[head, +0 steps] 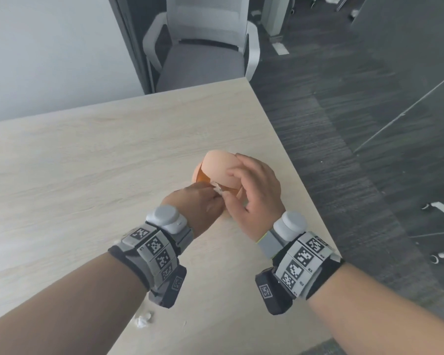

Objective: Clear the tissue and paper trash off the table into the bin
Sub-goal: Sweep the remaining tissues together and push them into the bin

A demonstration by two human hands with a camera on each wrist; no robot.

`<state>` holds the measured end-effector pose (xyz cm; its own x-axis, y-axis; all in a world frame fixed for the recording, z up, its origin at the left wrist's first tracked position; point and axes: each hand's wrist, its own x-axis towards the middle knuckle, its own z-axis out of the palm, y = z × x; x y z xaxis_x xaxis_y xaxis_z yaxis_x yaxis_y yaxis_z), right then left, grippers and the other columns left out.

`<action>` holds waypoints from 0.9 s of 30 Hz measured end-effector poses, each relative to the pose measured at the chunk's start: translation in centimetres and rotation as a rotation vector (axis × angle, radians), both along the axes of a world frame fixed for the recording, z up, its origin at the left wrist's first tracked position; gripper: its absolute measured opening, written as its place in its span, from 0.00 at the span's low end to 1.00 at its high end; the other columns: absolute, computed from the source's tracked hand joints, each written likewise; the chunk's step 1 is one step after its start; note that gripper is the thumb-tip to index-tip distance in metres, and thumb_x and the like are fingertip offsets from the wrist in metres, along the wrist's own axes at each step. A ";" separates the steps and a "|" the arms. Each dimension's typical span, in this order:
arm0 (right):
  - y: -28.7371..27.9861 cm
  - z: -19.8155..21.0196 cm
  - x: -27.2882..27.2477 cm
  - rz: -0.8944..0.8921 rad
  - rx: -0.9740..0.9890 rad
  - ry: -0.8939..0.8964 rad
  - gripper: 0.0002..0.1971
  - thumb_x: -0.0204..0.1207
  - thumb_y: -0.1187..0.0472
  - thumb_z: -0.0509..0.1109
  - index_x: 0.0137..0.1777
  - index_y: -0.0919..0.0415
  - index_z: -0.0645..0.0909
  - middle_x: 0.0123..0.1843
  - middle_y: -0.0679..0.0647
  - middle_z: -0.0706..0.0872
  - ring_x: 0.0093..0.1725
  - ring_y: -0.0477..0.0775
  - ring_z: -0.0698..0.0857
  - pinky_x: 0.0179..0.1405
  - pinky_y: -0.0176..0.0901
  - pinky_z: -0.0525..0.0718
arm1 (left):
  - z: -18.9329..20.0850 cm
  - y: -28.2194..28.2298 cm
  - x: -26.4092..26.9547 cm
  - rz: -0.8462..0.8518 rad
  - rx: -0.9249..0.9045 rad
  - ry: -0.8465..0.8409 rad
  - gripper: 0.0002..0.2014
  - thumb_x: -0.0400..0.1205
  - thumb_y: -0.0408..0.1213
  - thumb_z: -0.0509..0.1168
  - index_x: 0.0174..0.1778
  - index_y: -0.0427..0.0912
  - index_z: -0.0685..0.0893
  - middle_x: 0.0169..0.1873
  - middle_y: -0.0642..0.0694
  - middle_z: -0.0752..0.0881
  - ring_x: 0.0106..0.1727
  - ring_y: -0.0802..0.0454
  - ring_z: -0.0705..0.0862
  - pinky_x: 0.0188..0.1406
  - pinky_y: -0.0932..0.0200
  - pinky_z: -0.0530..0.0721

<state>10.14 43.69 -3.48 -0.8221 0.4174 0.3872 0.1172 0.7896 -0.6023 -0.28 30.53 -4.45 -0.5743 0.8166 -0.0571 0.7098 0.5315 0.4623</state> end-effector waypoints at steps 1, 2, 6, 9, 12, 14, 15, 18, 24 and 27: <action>0.1 -0.1 -0.1 0.003 -0.004 -0.012 0.16 0.73 0.53 0.71 0.60 0.57 0.83 0.71 0.52 0.80 0.69 0.58 0.78 0.59 0.59 0.79 | -0.1 -0.1 -0.1 -0.016 -0.046 0.012 0.17 0.81 0.57 0.54 0.39 0.53 0.84 0.44 0.59 0.83 0.33 0.50 0.83 0.28 0.55 0.81; 0.2 -0.2 0.0 -0.004 -0.008 -0.023 0.17 0.74 0.52 0.70 0.61 0.56 0.82 0.71 0.51 0.80 0.69 0.57 0.79 0.58 0.60 0.79 | 0.0 -0.2 -0.1 -0.032 -0.092 0.018 0.18 0.79 0.58 0.53 0.45 0.54 0.85 0.52 0.59 0.81 0.36 0.50 0.85 0.32 0.53 0.84; 0.8 -0.8 0.3 -0.029 -0.024 -0.040 0.20 0.73 0.50 0.68 0.65 0.51 0.79 0.71 0.48 0.80 0.67 0.55 0.80 0.55 0.60 0.80 | 0.1 -1.1 -0.6 -0.073 -0.125 0.003 0.18 0.80 0.46 0.54 0.56 0.51 0.87 0.61 0.51 0.76 0.41 0.48 0.82 0.39 0.52 0.83; 1.1 -1.6 0.4 -0.013 -0.026 -0.036 0.20 0.74 0.51 0.70 0.66 0.51 0.79 0.70 0.49 0.80 0.66 0.55 0.81 0.53 0.61 0.81 | 0.5 -1.7 -0.8 -0.044 0.033 -0.092 0.14 0.82 0.37 0.58 0.57 0.48 0.87 0.56 0.50 0.82 0.42 0.49 0.84 0.39 0.53 0.82; 1.2 -2.2 0.3 -0.024 -0.067 0.001 0.20 0.73 0.54 0.72 0.65 0.50 0.79 0.68 0.51 0.80 0.65 0.55 0.81 0.52 0.62 0.82 | 1.1 -2.0 -1.2 0.086 0.095 -0.150 0.07 0.82 0.40 0.66 0.55 0.49 0.81 0.47 0.53 0.87 0.41 0.49 0.84 0.40 0.52 0.83; 1.1 -2.1 0.1 -0.016 -0.072 0.042 0.19 0.71 0.57 0.74 0.63 0.51 0.80 0.65 0.54 0.80 0.61 0.56 0.83 0.50 0.61 0.83 | 1.0 -2.1 -1.7 0.073 0.133 -0.101 0.05 0.79 0.40 0.72 0.50 0.48 0.85 0.43 0.54 0.88 0.40 0.51 0.84 0.41 0.52 0.84; 1.0 -2.0 0.0 -0.004 -0.065 0.062 0.19 0.71 0.59 0.74 0.62 0.52 0.81 0.63 0.55 0.80 0.58 0.56 0.83 0.49 0.59 0.83 | 1.0 -2.1 -1.8 0.026 0.167 -0.072 0.04 0.78 0.39 0.73 0.46 0.47 0.87 0.43 0.53 0.89 0.40 0.52 0.84 0.43 0.50 0.85; 0.9 -1.7 -0.1 0.038 -0.035 0.100 0.16 0.69 0.65 0.73 0.57 0.57 0.86 0.58 0.56 0.82 0.49 0.55 0.84 0.43 0.57 0.83 | 0.8 -2.1 -1.6 -0.162 0.180 0.055 0.09 0.81 0.43 0.67 0.43 0.47 0.91 0.50 0.50 0.87 0.48 0.47 0.83 0.49 0.47 0.86; 0.4 -1.7 0.2 0.088 -0.067 0.058 0.17 0.70 0.67 0.72 0.59 0.57 0.85 0.58 0.51 0.82 0.44 0.50 0.84 0.43 0.58 0.83 | 2.3 -1.2 -0.7 -0.395 -0.361 0.084 0.23 0.82 0.42 0.58 0.75 0.53 0.71 0.62 0.52 0.80 0.67 0.48 0.77 0.64 0.50 0.79; 0.5 -1.8 0.5 0.112 -0.083 0.044 0.19 0.71 0.66 0.70 0.62 0.57 0.84 0.59 0.51 0.81 0.42 0.49 0.83 0.44 0.57 0.83 | 2.3 -0.1 -1.0 -0.371 -0.474 0.012 0.19 0.79 0.34 0.58 0.64 0.53 0.63 0.47 0.49 0.81 0.54 0.43 0.83 0.49 0.44 0.87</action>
<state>10.64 44.15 -5.28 -0.8486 0.3556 0.3917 0.0032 0.7438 -0.6684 -1.28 30.40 -2.12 -0.2591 0.8499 -0.4589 0.8910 0.3937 0.2260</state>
